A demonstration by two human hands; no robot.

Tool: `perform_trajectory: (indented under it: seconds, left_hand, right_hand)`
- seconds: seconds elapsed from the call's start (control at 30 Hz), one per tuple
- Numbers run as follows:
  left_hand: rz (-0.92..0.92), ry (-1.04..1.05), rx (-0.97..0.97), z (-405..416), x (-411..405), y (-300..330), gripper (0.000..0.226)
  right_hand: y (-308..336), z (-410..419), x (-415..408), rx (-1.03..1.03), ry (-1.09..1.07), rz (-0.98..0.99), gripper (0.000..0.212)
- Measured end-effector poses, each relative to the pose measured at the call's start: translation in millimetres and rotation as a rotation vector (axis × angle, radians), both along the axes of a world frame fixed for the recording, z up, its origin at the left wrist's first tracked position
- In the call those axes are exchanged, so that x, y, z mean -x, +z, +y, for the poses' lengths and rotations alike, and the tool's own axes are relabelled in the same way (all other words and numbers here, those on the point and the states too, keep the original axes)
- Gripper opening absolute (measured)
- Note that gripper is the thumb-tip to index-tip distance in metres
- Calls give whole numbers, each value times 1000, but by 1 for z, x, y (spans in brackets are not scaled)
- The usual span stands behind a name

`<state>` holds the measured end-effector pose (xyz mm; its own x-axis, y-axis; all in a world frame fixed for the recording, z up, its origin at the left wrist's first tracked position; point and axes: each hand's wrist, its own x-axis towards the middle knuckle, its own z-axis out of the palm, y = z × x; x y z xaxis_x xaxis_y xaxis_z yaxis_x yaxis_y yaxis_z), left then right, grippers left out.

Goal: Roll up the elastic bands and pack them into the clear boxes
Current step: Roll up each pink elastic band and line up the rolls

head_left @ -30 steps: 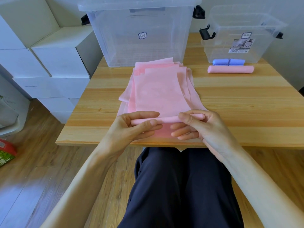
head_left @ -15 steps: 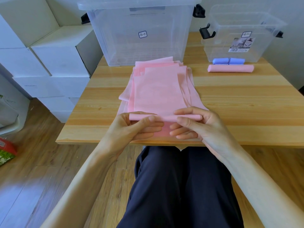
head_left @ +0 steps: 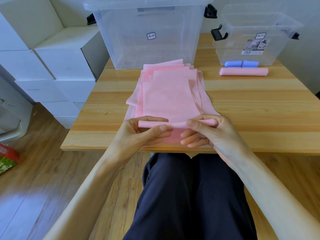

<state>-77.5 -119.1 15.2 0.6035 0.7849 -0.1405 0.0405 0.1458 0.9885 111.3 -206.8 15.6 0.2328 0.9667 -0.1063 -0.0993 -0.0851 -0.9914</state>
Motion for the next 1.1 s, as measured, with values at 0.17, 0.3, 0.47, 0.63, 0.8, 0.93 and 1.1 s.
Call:
perform_trajectory:
  seconds: [0.17, 0.3, 0.47, 0.63, 0.8, 0.93, 1.1]
  left_hand:
    - [21, 41, 9, 1, 0, 0, 28]
    - [-7, 16, 28, 0, 1, 1, 27]
    - [7, 4, -1, 1, 0, 0, 25]
    - [2, 21, -37, -1, -5, 0, 27]
    - [39, 11, -52, 0, -3, -1, 27]
    - [55, 23, -56, 1, -3, -1, 24]
    - [54, 30, -56, 0, -4, -1, 29]
  right_hand:
    - [0, -1, -2, 2, 34, 12, 24]
    - [0, -1, -1, -8, 15, 1, 16]
    - [0, 0, -2, 8, 25, 17, 24]
    - [-2, 3, 4, -11, 29, 26, 41]
    - [-3, 2, 4, -19, 38, 18, 41]
    - [-3, 2, 4, -23, 47, -5, 32]
    - [-3, 2, 5, -21, 57, -9, 32]
